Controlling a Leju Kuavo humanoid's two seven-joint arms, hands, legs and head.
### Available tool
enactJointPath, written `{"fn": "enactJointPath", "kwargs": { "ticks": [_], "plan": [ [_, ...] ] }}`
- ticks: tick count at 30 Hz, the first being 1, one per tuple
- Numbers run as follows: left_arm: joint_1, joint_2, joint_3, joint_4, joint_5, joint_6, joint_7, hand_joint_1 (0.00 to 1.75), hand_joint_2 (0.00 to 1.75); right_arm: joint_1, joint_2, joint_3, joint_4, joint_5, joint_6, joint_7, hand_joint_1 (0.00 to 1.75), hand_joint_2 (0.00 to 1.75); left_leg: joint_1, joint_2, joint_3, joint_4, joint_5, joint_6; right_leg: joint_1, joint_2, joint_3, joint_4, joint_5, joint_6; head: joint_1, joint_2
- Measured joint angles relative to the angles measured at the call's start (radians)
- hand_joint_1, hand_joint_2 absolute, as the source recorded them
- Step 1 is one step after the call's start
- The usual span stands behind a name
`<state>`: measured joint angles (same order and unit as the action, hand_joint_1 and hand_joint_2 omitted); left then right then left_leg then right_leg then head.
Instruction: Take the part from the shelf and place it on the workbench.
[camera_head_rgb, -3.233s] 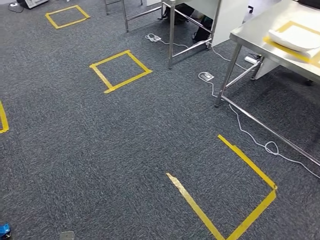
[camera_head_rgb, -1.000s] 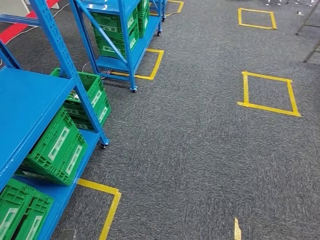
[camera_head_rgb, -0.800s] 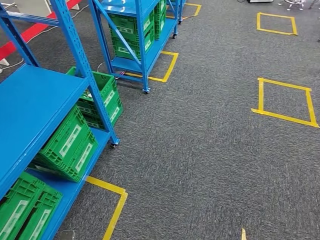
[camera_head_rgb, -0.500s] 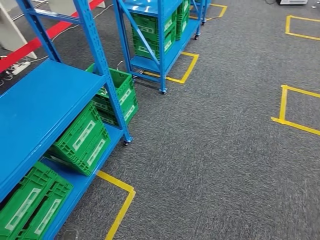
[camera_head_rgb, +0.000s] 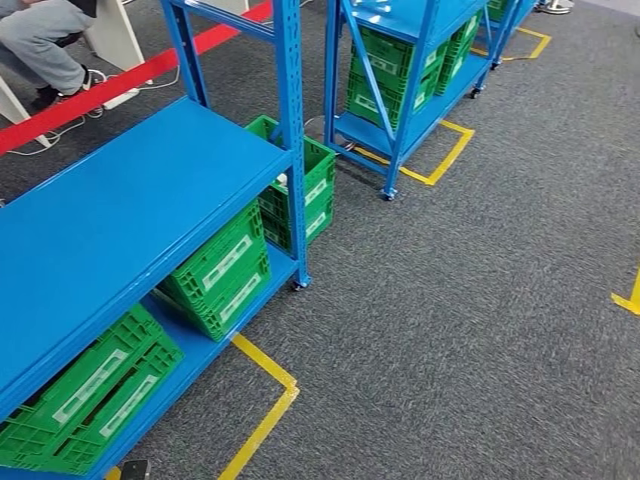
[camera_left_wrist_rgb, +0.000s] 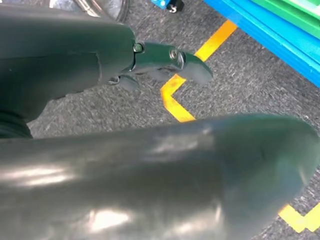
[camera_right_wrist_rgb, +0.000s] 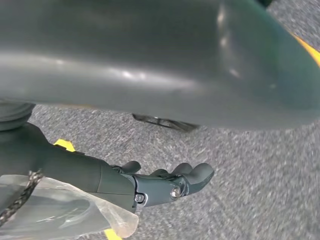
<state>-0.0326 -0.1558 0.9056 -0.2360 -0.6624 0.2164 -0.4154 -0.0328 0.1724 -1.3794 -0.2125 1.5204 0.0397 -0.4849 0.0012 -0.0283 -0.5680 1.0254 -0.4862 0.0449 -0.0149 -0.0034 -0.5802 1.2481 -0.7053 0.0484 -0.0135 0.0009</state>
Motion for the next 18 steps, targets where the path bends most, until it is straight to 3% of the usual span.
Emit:
{"fn": "enactJointPath", "kwargs": {
  "ticks": [1,2,4,5,7,9,10,12,13,15,16,17,18],
  "plan": [
    [0.002,0.000,0.000,0.000,0.000,0.000,0.000,0.00,0.00,0.001,0.000,0.000,0.000,0.000,0.000,0.000,0.00,0.00,0.000,-0.015,0.006,0.000,-0.005,-0.001,0.000,0.002,-0.028,0.016,0.009,0.000,0.000,0.000],
    [0.003,0.000,0.000,0.000,0.000,0.000,0.000,0.00,0.00,0.002,0.000,0.000,0.000,0.000,0.000,0.000,0.00,0.00,-0.001,-0.030,0.015,0.000,-0.012,-0.002,0.000,0.004,-0.039,-0.005,0.041,-0.001,0.000,0.000],
    [0.006,0.000,0.000,0.000,0.000,0.000,0.000,0.00,0.00,0.001,0.000,0.000,0.000,0.000,0.000,0.000,0.00,0.00,0.000,-0.057,0.036,0.000,-0.026,-0.009,-0.003,0.024,-0.018,-0.115,0.140,-0.005,0.000,0.000],
    [0.006,0.000,0.001,0.000,0.000,0.000,0.000,0.00,0.00,0.000,0.000,0.000,0.000,0.001,0.000,0.000,0.00,0.00,0.001,-0.069,0.044,0.000,-0.032,-0.013,-0.004,0.044,-0.009,-0.166,0.166,-0.007,0.000,0.000],
    [0.003,0.000,0.002,0.001,0.000,0.000,0.000,0.00,0.00,0.001,0.000,0.001,0.001,0.002,0.000,0.001,0.00,0.00,0.005,-0.090,0.047,0.003,-0.042,-0.025,-0.002,0.072,0.005,-0.210,0.179,-0.017,-0.001,0.000],
    [0.002,0.000,0.002,0.001,0.000,0.000,0.000,0.00,0.00,0.004,-0.001,0.001,0.003,0.003,0.000,0.002,0.00,0.00,0.007,-0.103,0.049,0.007,-0.046,-0.038,0.002,0.058,0.017,-0.218,0.180,-0.033,0.000,0.000],
    [0.003,0.001,0.003,0.001,0.000,0.000,0.000,0.00,0.00,0.005,-0.001,0.002,0.004,0.002,-0.001,0.002,0.00,0.00,0.007,-0.091,0.050,0.013,-0.050,-0.043,0.002,0.046,0.025,-0.222,0.181,-0.039,-0.001,0.000],
    [0.002,0.001,0.003,0.001,0.000,0.001,0.000,0.00,0.00,0.002,-0.003,0.003,0.004,0.003,-0.002,0.001,0.00,0.00,0.004,-0.041,0.028,0.063,-0.075,-0.052,0.000,0.024,0.043,-0.231,0.179,-0.049,-0.004,0.000],
    [-0.001,0.001,0.003,0.001,0.000,0.001,0.000,0.00,0.00,0.001,-0.003,0.003,0.005,0.002,-0.003,0.001,0.00,0.00,0.004,-0.010,-0.002,0.118,-0.099,-0.055,0.000,0.011,0.049,-0.233,0.176,-0.052,-0.006,0.000],
    [-0.004,0.000,0.003,0.001,0.000,0.001,-0.001,0.00,0.00,0.001,-0.003,0.003,0.006,0.003,-0.003,0.001,0.00,0.00,0.004,0.016,-0.079,0.241,-0.140,-0.060,0.004,-0.018,0.059,-0.233,0.166,-0.058,-0.007,0.000],
    [-0.003,0.000,0.003,0.001,0.000,0.002,-0.002,0.00,0.00,0.002,-0.003,0.003,0.006,0.003,-0.003,0.001,0.00,0.00,0.004,0.020,-0.107,0.275,-0.141,-0.059,0.006,-0.032,0.066,-0.233,0.159,-0.060,-0.007,0.000],
    [0.000,0.000,0.003,0.001,-0.001,0.002,-0.002,0.00,0.00,0.002,-0.003,0.003,0.006,0.003,-0.003,0.001,0.00,0.00,0.003,0.022,-0.117,0.272,-0.120,-0.055,0.007,-0.044,0.075,-0.233,0.151,-0.060,-0.007,0.000],
    [0.002,0.000,0.003,0.001,-0.001,0.002,-0.002,0.00,0.00,0.002,-0.003,0.003,0.006,0.004,-0.003,0.001,0.00,0.00,0.000,0.028,-0.109,0.234,-0.081,-0.049,0.008,-0.056,0.085,-0.234,0.144,-0.060,-0.007,0.000]
  ]
}}
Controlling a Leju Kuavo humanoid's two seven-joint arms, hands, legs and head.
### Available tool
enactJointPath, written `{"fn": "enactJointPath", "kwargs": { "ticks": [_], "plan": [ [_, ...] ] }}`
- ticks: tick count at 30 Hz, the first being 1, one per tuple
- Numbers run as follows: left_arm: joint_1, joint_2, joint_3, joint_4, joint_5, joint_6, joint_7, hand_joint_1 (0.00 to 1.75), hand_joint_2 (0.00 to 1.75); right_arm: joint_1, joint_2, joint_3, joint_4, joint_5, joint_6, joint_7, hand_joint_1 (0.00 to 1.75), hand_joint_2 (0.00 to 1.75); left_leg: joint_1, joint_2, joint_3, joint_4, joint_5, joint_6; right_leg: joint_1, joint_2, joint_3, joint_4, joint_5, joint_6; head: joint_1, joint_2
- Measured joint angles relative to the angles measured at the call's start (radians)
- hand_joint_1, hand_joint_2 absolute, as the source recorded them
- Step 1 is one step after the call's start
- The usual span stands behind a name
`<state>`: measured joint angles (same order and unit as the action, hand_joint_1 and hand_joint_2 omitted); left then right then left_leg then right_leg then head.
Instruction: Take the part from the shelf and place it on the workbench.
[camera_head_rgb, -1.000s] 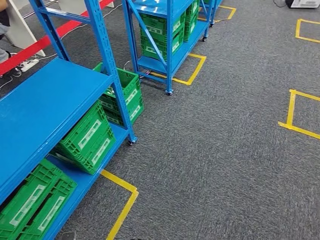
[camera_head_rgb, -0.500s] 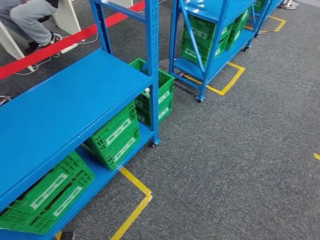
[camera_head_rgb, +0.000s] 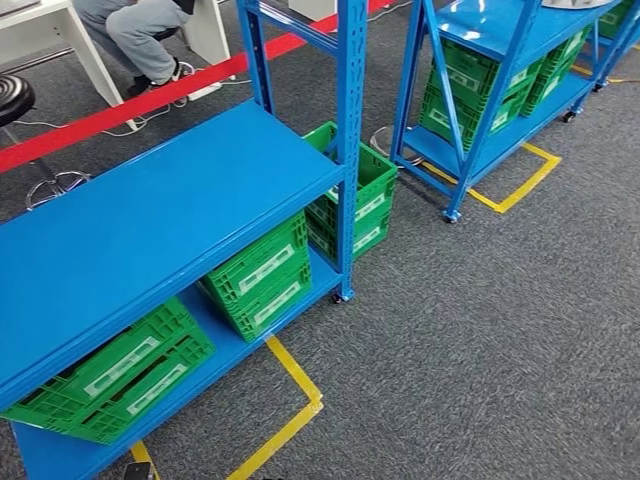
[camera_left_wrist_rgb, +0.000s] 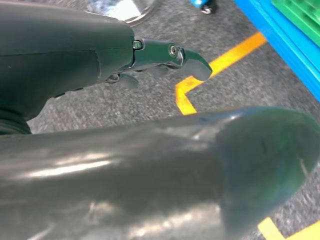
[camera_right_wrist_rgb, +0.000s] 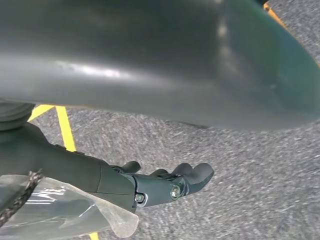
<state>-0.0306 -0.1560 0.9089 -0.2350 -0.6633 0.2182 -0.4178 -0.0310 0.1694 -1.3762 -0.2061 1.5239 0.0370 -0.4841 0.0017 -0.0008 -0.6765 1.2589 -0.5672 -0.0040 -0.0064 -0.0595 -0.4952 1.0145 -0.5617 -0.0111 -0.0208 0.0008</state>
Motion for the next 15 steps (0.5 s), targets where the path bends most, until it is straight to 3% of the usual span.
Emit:
{"fn": "enactJointPath", "kwargs": {
  "ticks": [1,2,4,5,6,7,9,10,12,13,14,15],
  "plan": [
    [0.002,0.001,0.000,0.000,0.000,0.000,0.000,0.00,0.00,0.000,0.000,0.000,0.000,0.000,0.000,0.000,0.00,0.00,-0.005,0.016,0.019,-0.061,0.048,0.009,0.001,-0.011,0.008,-0.001,-0.008,0.001,0.000,0.000],
    [0.002,0.001,0.000,0.000,0.000,0.000,0.000,0.00,0.00,0.000,0.000,0.000,0.001,0.000,0.000,0.000,0.00,0.00,-0.013,0.040,0.038,-0.114,0.076,0.017,0.003,-0.023,0.018,-0.001,-0.016,0.004,0.001,0.000],
    [-0.001,0.002,0.000,0.000,0.000,0.000,-0.001,0.00,0.00,-0.001,0.000,0.001,0.002,0.000,0.000,0.000,0.00,0.00,-0.026,0.077,0.060,-0.189,0.097,0.028,0.010,-0.047,0.026,-0.003,-0.029,0.010,0.000,0.000],
    [-0.002,0.002,0.000,0.000,-0.001,0.000,-0.002,0.00,0.00,-0.002,0.000,0.001,0.002,0.000,0.000,0.000,0.00,0.00,-0.029,0.079,0.061,-0.198,0.091,0.029,0.013,-0.060,0.030,-0.006,-0.034,0.013,0.000,0.000],
    [-0.001,0.001,0.000,0.000,-0.001,0.000,-0.003,0.00,0.00,-0.004,0.000,0.001,0.002,0.000,0.000,-0.001,0.00,0.00,-0.026,0.068,0.063,-0.210,0.098,0.033,0.016,-0.072,0.035,-0.011,-0.038,0.017,0.000,0.000],
    [0.001,0.000,0.000,0.000,-0.001,0.000,-0.003,0.00,0.00,-0.005,0.000,0.001,0.002,0.001,0.000,-0.001,0.00,0.00,-0.023,0.055,0.065,-0.215,0.105,0.036,0.016,-0.066,0.040,-0.013,-0.045,0.022,0.002,0.000],
    [0.001,0.000,0.001,0.000,-0.001,0.000,-0.003,0.00,0.00,-0.008,0.000,0.002,0.002,0.001,0.000,-0.001,0.00,0.00,-0.015,0.030,0.071,-0.227,0.111,0.045,0.012,-0.011,0.027,0.029,-0.080,0.029,0.005,0.000],
    [-0.001,0.000,0.001,0.000,-0.001,0.000,-0.003,0.00,0.00,-0.007,0.000,0.002,0.002,0.001,0.000,-0.001,0.00,0.00,-0.013,0.017,0.072,-0.230,0.113,0.048,0.008,0.025,-0.002,0.082,-0.109,0.032,0.007,0.000],
    [-0.005,0.000,0.001,0.000,-0.001,0.000,-0.003,0.00,0.00,-0.003,0.000,0.002,0.002,0.001,0.000,-0.001,0.00,0.00,-0.011,-0.012,0.072,-0.230,0.111,0.052,0.003,0.055,-0.079,0.217,-0.162,0.037,0.010,0.000],
    [-0.005,-0.001,0.001,0.000,-0.001,0.000,-0.003,0.00,0.00,-0.002,0.000,0.002,0.002,0.002,0.000,-0.001,0.00,0.00,-0.011,-0.027,0.073,-0.230,0.110,0.052,0.002,0.058,-0.110,0.259,-0.166,0.039,0.009,0.000],
    [-0.004,-0.001,0.001,0.000,-0.001,0.000,-0.003,0.00,0.00,-0.002,0.000,0.002,0.002,0.002,0.000,-0.001,0.00,0.00,-0.010,-0.042,0.075,-0.230,0.109,0.051,0.000,0.059,-0.125,0.265,-0.148,0.041,0.009,0.000],
    [-0.003,-0.001,0.001,0.000,-0.001,0.000,-0.003,0.00,0.00,-0.002,0.000,0.002,0.002,0.002,0.000,-0.001,0.00,0.00,-0.009,-0.057,0.079,-0.230,0.108,0.049,-0.002,0.062,-0.120,0.229,-0.109,0.043,0.010,0.000]
  ]
}}
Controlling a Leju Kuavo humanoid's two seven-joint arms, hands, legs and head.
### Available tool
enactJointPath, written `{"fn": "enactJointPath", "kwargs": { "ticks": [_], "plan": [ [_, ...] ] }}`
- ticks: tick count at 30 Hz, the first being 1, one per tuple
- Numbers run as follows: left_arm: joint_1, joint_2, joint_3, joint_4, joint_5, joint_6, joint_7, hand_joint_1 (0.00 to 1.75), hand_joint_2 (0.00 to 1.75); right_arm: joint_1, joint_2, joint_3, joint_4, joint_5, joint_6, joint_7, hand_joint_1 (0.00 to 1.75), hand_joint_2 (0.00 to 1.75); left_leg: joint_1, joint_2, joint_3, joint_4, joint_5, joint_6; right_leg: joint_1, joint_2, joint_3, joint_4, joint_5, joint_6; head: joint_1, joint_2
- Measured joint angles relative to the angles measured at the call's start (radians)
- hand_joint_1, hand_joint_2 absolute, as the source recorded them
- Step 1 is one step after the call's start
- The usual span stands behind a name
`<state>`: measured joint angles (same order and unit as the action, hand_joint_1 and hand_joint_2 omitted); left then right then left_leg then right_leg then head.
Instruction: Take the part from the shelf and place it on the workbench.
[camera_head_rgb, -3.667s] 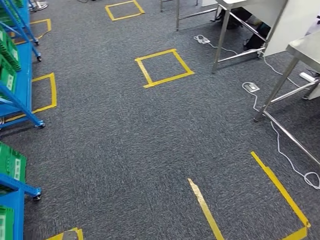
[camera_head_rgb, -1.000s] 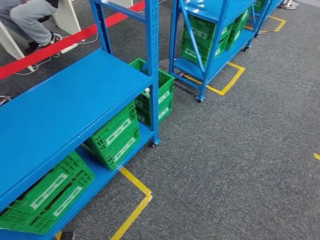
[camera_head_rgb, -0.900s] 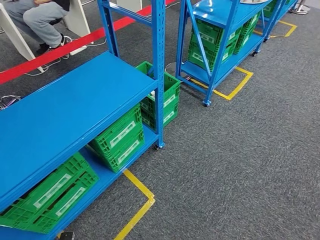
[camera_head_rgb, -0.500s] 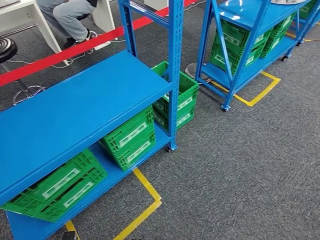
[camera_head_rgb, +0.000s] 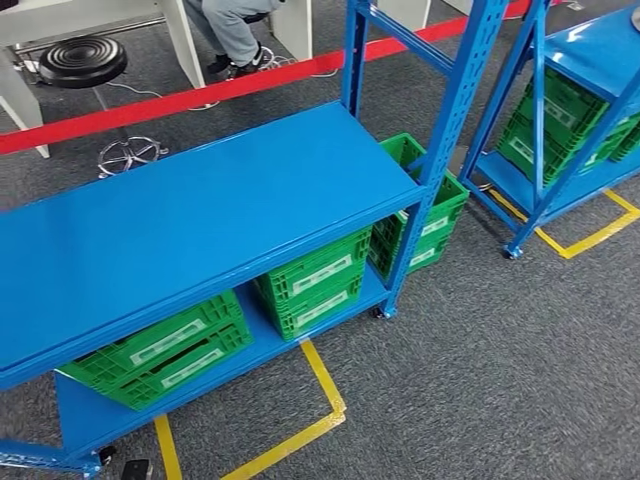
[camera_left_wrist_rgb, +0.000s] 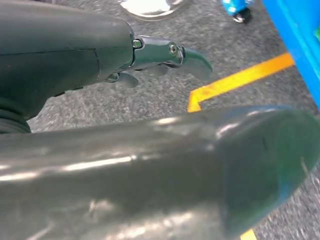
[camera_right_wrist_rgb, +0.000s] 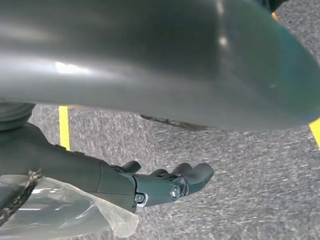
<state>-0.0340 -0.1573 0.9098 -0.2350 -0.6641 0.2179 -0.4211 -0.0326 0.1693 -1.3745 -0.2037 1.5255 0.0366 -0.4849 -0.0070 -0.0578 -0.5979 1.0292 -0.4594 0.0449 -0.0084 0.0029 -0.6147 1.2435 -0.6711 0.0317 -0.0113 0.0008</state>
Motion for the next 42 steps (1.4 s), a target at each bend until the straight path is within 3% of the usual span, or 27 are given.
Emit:
{"fn": "enactJointPath", "kwargs": {
  "ticks": [1,3,5,7,9,11,13,14,15,16,18,20,22,24,26,28,29,30,32,33,35,37,39,40,42],
  "plan": [
    [0.001,0.000,0.000,0.000,0.000,0.000,0.000,0.00,0.00,0.000,0.000,0.000,0.000,0.000,0.000,0.000,0.00,0.00,0.001,-0.014,0.004,0.001,-0.002,-0.003,-0.004,0.013,0.021,-0.065,0.048,0.002,0.000,0.000],
    [-0.001,0.000,0.000,0.000,0.000,0.000,0.000,0.00,0.00,0.000,0.000,0.000,0.001,0.000,0.000,0.000,0.00,0.00,0.001,-0.041,0.006,0.005,-0.006,-0.014,-0.012,0.057,0.063,-0.181,0.110,0.004,0.001,0.000],
    [-0.001,0.000,0.000,0.000,0.000,0.000,0.000,0.00,0.00,0.000,0.000,0.000,0.002,0.000,0.000,0.000,0.00,0.00,0.003,-0.062,0.002,0.006,-0.004,-0.027,-0.011,0.075,0.081,-0.216,0.119,-0.002,0.000,0.000],
    [0.003,0.001,0.000,0.000,0.000,0.000,0.000,0.00,0.00,-0.001,0.000,0.000,0.002,0.000,0.000,0.001,0.00,0.00,0.007,-0.073,-0.001,0.004,-0.001,-0.039,-0.009,0.053,0.089,-0.221,0.126,-0.016,0.000,0.000],
    [0.005,0.002,0.000,0.000,0.000,0.000,0.000,0.00,0.00,-0.002,0.000,0.000,0.002,0.000,0.000,0.000,0.00,0.00,0.005,-0.032,-0.018,0.041,-0.027,-0.050,-0.009,0.027,0.094,-0.227,0.131,-0.030,-0.004,0.000],
    [0.002,0.001,0.000,0.000,0.000,0.000,-0.001,0.00,0.00,0.000,-0.001,0.000,0.003,0.000,0.000,0.000,0.00,0.00,0.004,0.027,-0.068,0.150,-0.087,-0.057,-0.007,-0.004,0.097,-0.230,0.129,-0.041,-0.009,0.000],
    [0.000,0.000,0.000,0.000,0.000,0.000,-0.002,0.00,0.00,0.002,-0.001,0.000,0.003,0.000,-0.001,0.000,0.00,0.00,0.009,0.047,-0.123,0.265,-0.130,-0.062,-0.003,-0.036,0.098,-0.230,0.126,-0.045,-0.009,0.000],
    [0.001,0.000,0.000,0.000,0.000,0.000,-0.002,0.00,0.00,0.002,-0.001,0.000,0.003,0.000,-0.001,0.000,0.00,0.00,0.010,0.050,-0.129,0.281,-0.126,-0.062,-0.002,-0.051,0.099,-0.229,0.124,-0.046,-0.009,0.000],
    [0.003,-0.001,0.000,0.000,-0.001,0.000,-0.003,0.00,0.00,0.001,-0.001,0.000,0.003,0.000,-0.002,0.000,0.00,0.00,0.011,0.054,-0.116,0.259,-0.104,-0.061,-0.001,-0.064,0.102,-0.229,0.121,-0.046,-0.009,0.000],
    [0.004,-0.001,0.001,0.000,-0.002,0.000,-0.003,0.00,0.00,0.000,-0.001,0.000,0.003,0.000,-0.003,0.000,0.00,0.00,0.010,0.064,-0.085,0.203,-0.069,-0.057,0.000,-0.076,0.106,-0.229,0.118,-0.044,-0.009,0.000],
    [0.002,0.000,0.001,0.000,-0.005,0.000,-0.005,0.00,0.00,-0.001,-0.001,0.000,0.003,0.001,-0.005,-0.001,0.00,0.00,0.001,0.109,-0.015,0.072,-0.021,-0.045,0.003,-0.099,0.111,-0.229,0.109,-0.036,-0.010,0.000],
    [-0.002,0.000,0.001,0.000,-0.008,0.000,-0.007,0.00,0.00,-0.001,-0.001,0.000,0.003,0.001,-0.007,-0.002,0.00,0.00,-0.009,0.135,0.015,0.012,-0.018,-0.034,0.007,-0.122,0.113,-0.231,0.101,-0.026,-0.009,0.000],
    [-0.001,0.000,0.004,0.000,-0.009,0.000,-0.008,0.00,0.00,-0.006,-0.001,0.001,0.004,0.000,-0.009,-0.004,0.00,0.00,-0.009,0.115,0.017,0.001,-0.019,-0.025,0.008,-0.139,0.125,-0.235,0.095,-0.017,-0.008,0.000],
    [0.003,-0.001,0.007,0.000,-0.010,0.000,-0.008,0.00,0.00,-0.010,-0.001,0.001,0.004,0.000,-0.011,-0.008,0.00,0.00,-0.003,0.092,0.022,-0.012,-0.012,-0.015,0.004,-0.096,0.121,-0.209,0.073,-0.009,-0.005,0.000],
    [0.000,-0.002,0.009,0.000,-0.011,0.000,-0.008,0.00,0.00,-0.008,-0.001,0.001,0.004,-0.001,-0.012,-0.011,0.00,0.00,0.001,0.068,0.025,-0.017,-0.008,-0.007,0.000,-0.030,0.070,-0.108,0.020,-0.004,-0.001,0.000],
    [-0.004,-0.002,0.012,0.000,-0.011,-0.001,-0.008,0.00,0.00,-0.002,-0.002,0.001,0.004,-0.002,-0.013,-0.013,0.00,0.00,0.001,0.038,0.024,-0.017,-0.008,-0.005,-0.002,-0.007,0.001,0.015,-0.020,0.000,0.001,0.000],
    [-0.003,-0.002,0.013,0.000,-0.011,-0.001,-0.008,0.00,0.00,0.000,-0.002,0.001,0.004,-0.002,-0.014,-0.014,0.00,0.00,0.002,0.022,0.025,-0.017,-0.008,-0.005,-0.003,-0.005,-0.019,0.040,-0.014,0.002,0.001,0.000],
    [-0.002,-0.002,0.015,0.000,-0.013,-0.001,-0.008,0.00,0.00,0.000,-0.002,0.001,0.004,-0.002,-0.013,-0.016,0.00,0.00,0.003,0.007,0.027,-0.016,-0.009,-0.006,-0.004,-0.003,-0.023,0.027,0.012,0.004,0.001,0.000],
    [-0.001,-0.003,0.017,0.000,-0.016,-0.002,-0.010,0.00,0.00,-0.001,-0.003,0.001,0.004,-0.004,-0.014,-0.019,0.00,0.00,0.007,-0.016,0.031,-0.012,-0.014,-0.013,-0.010,0.007,0.015,-0.085,0.093,0.008,0.002,0.000],
    [0.000,-0.002,0.018,0.000,-0.017,-0.003,-0.011,0.00,0.00,-0.002,-0.004,0.001,0.005,-0.005,-0.014,-0.021,0.00,0.00,0.007,-0.026,0.031,-0.006,-0.017,-0.018,-0.012,0.017,0.039,-0.147,0.120,0.010,0.004,0.000],
    [0.002,-0.001,0.019,0.000,-0.019,-0.004,-0.015,0.00,0.00,-0.006,-0.004,0.001,0.005,-0.009,-0.015,-0.024,0.00,0.00,0.006,-0.038,0.027,0.000,-0.021,-0.030,-0.012,0.030,0.067,-0.208,0.137,0.004,0.006,0.000],
    [0.006,-0.001,0.020,0.000,-0.019,-0.005,-0.016,0.00,0.00,-0.008,-0.005,0.001,0.005,-0.013,-0.017,-0.027,0.00,0.00,0.007,-0.041,0.024,0.001,-0.021,-0.039,-0.009,0.030,0.071,-0.212,0.137,-0.010,0.005,0.000],
    [0.008,0.000,0.022,0.000,-0.019,-0.005,-0.017,0.00,0.00,-0.008,-0.006,0.001,0.005,-0.017,-0.017,-0.029,0.00,0.00,0.008,-0.010,0.015,0.024,-0.038,-0.047,-0.009,0.022,0.074,-0.216,0.141,-0.025,0.001,0.000],
    [0.006,0.000,0.022,0.000,-0.019,-0.005,-0.017,0.00,0.00,-0.007,-0.007,0.000,0.005,-0.018,-0.017,-0.029,0.00,0.00,0.008,0.012,-0.001,0.060,-0.061,-0.051,-0.009,0.016,0.075,-0.218,0.142,-0.031,-0.001,0.000],
    [0.001,-0.001,0.023,0.000,-0.020,-0.007,-0.018,0.00,0.00,-0.003,-0.007,0.000,0.005,-0.018,-0.016,-0.030,0.00,0.00,0.010,0.043,-0.058,0.186,-0.124,-0.057,-0.006,0.002,0.077,-0.219,0.140,-0.039,-0.004,0.000]
  ]
}}
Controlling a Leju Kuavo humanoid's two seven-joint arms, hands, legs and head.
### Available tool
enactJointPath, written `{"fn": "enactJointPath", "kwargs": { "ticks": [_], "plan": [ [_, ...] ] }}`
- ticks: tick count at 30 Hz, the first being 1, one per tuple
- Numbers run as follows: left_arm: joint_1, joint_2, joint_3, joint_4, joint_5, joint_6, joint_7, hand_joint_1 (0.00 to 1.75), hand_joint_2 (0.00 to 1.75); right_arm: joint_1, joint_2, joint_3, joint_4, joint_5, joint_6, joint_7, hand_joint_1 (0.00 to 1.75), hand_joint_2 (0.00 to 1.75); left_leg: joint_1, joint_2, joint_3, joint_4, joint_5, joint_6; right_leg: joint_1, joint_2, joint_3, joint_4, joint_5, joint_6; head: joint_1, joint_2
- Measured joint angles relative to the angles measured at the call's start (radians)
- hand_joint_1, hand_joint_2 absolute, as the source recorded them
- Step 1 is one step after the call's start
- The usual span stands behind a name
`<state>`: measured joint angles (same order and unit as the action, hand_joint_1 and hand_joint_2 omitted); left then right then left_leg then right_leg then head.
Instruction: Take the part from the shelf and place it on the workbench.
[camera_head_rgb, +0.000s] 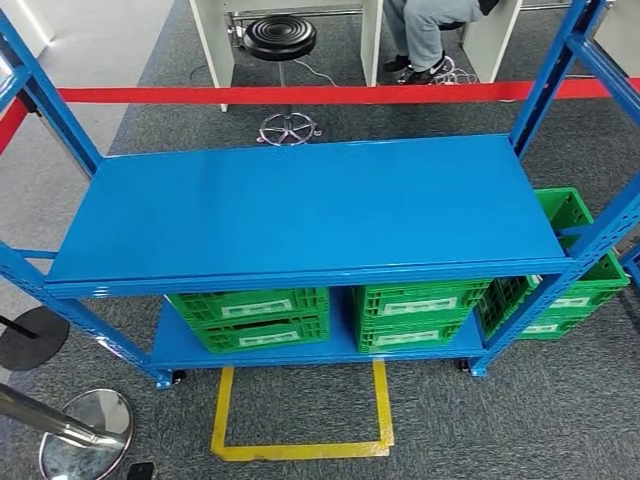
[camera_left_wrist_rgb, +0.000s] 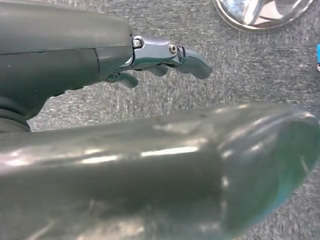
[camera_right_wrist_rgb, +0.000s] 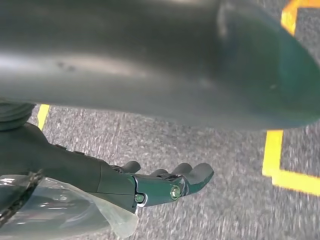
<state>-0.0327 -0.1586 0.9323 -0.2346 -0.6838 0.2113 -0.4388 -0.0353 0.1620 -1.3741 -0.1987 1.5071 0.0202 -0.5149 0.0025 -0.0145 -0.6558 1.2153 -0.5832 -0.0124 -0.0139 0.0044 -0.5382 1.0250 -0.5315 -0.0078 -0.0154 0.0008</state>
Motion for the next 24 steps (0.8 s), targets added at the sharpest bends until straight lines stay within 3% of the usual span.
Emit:
{"fn": "enactJointPath", "kwargs": {
  "ticks": [2,3,5,7,8,12,14,16,17,18,19,21,22,24],
  "plan": [
    [0.000,-0.001,0.000,0.000,0.000,-0.001,0.000,0.00,0.00,0.003,0.000,0.000,0.000,0.000,0.000,0.000,0.00,0.00,0.002,0.004,-0.045,0.095,-0.027,-0.001,0.004,-0.013,0.001,0.000,-0.002,-0.003,0.000,0.000],
    [0.001,-0.001,0.000,0.000,0.000,-0.001,0.000,0.00,0.00,0.003,0.000,0.000,0.000,0.000,0.000,0.000,0.00,0.00,0.002,0.005,-0.043,0.091,-0.011,0.001,0.005,-0.016,0.003,0.000,-0.004,-0.003,0.000,0.000],
    [0.003,-0.001,0.001,0.000,0.000,-0.001,0.000,0.00,0.00,0.002,0.000,0.000,0.000,0.000,0.001,0.000,0.00,0.00,-0.001,0.007,0.008,-0.018,0.060,0.011,0.006,-0.021,0.008,0.000,-0.007,-0.002,0.000,0.000],
    [0.001,-0.001,0.001,0.000,0.000,-0.001,-0.002,0.00,0.00,0.001,0.000,0.000,0.000,0.000,0.002,0.000,0.00,0.00,-0.008,0.015,0.065,-0.137,0.101,0.023,0.009,-0.025,0.009,0.000,-0.012,0.005,0.000,0.000],
    [0.000,-0.001,0.002,0.000,0.000,-0.001,-0.003,0.00,0.00,0.001,0.000,0.000,0.000,-0.001,0.003,0.000,0.00,0.00,-0.012,0.018,0.079,-0.169,0.104,0.027,0.009,-0.027,0.008,-0.001,-0.013,0.010,0.001,0.000],
    [0.003,-0.001,0.002,0.000,-0.002,0.000,-0.005,0.00,0.00,0.000,0.000,0.000,0.000,-0.001,0.005,-0.001,0.00,0.00,-0.012,0.015,0.092,-0.202,0.104,0.041,0.008,-0.027,0.006,0.006,-0.022,0.031,0.003,0.000],
    [0.003,-0.001,0.003,0.000,-0.002,0.000,-0.005,0.00,0.00,-0.001,0.000,0.000,0.000,-0.001,0.005,-0.002,0.00,0.00,-0.007,0.013,0.101,-0.214,0.108,0.049,0.007,-0.014,-0.036,0.090,-0.067,0.037,0.006,0.000],
    [0.001,0.000,0.003,0.000,-0.002,-0.001,-0.006,0.00,0.00,0.000,0.000,0.000,0.000,-0.001,0.005,-0.002,0.00,0.00,-0.008,0.011,0.103,-0.214,0.105,0.054,0.005,-0.007,-0.109,0.223,-0.118,0.043,0.008,0.000],
    [0.001,-0.001,0.003,0.000,-0.002,-0.001,-0.006,0.00,0.00,0.001,0.000,0.000,0.000,-0.001,0.005,-0.001,0.00,0.00,-0.009,0.010,0.105,-0.214,0.104,0.054,0.004,-0.006,-0.136,0.265,-0.124,0.045,0.008,0.000],
    [0.002,-0.001,0.003,0.000,-0.002,-0.001,-0.006,0.00,0.00,0.002,0.000,0.000,0.000,-0.001,0.005,-0.001,0.00,0.00,-0.009,0.008,0.107,-0.214,0.102,0.053,0.003,-0.006,-0.146,0.270,-0.110,0.047,0.008,0.000],
    [0.002,-0.002,0.003,0.000,-0.002,-0.001,-0.006,0.00,0.00,0.003,0.000,0.000,0.000,-0.001,0.005,-0.001,0.00,0.00,-0.008,0.006,0.111,-0.214,0.100,0.051,0.002,-0.006,-0.135,0.235,-0.077,0.049,0.009,0.000],
    [0.002,-0.002,0.003,0.000,-0.003,-0.001,-0.006,0.00,0.00,0.002,-0.001,0.000,0.000,-0.002,0.005,-0.001,0.00,0.00,-0.007,0.001,0.119,-0.211,0.092,0.042,-0.001,-0.004,-0.075,0.099,-0.002,0.050,0.009,0.000],
    [0.002,-0.002,0.003,0.000,-0.003,-0.001,-0.006,0.00,0.00,0.001,-0.001,0.000,0.000,-0.002,0.005,-0.001,0.00,0.00,-0.009,0.000,0.121,-0.208,0.088,0.037,-0.001,-0.001,-0.046,0.043,0.018,0.047,0.009,0.000],
    [0.001,-0.002,0.003,0.000,-0.003,-0.001,-0.006,0.00,0.00,0.000,-0.001,0.000,0.000,-0.001,0.005,-0.001,0.00,0.00,-0.011,-0.002,0.121,-0.205,0.084,0.028,0.001,0.003,-0.022,0.001,0.020,0.034,0.007,0.000]
  ]
}}
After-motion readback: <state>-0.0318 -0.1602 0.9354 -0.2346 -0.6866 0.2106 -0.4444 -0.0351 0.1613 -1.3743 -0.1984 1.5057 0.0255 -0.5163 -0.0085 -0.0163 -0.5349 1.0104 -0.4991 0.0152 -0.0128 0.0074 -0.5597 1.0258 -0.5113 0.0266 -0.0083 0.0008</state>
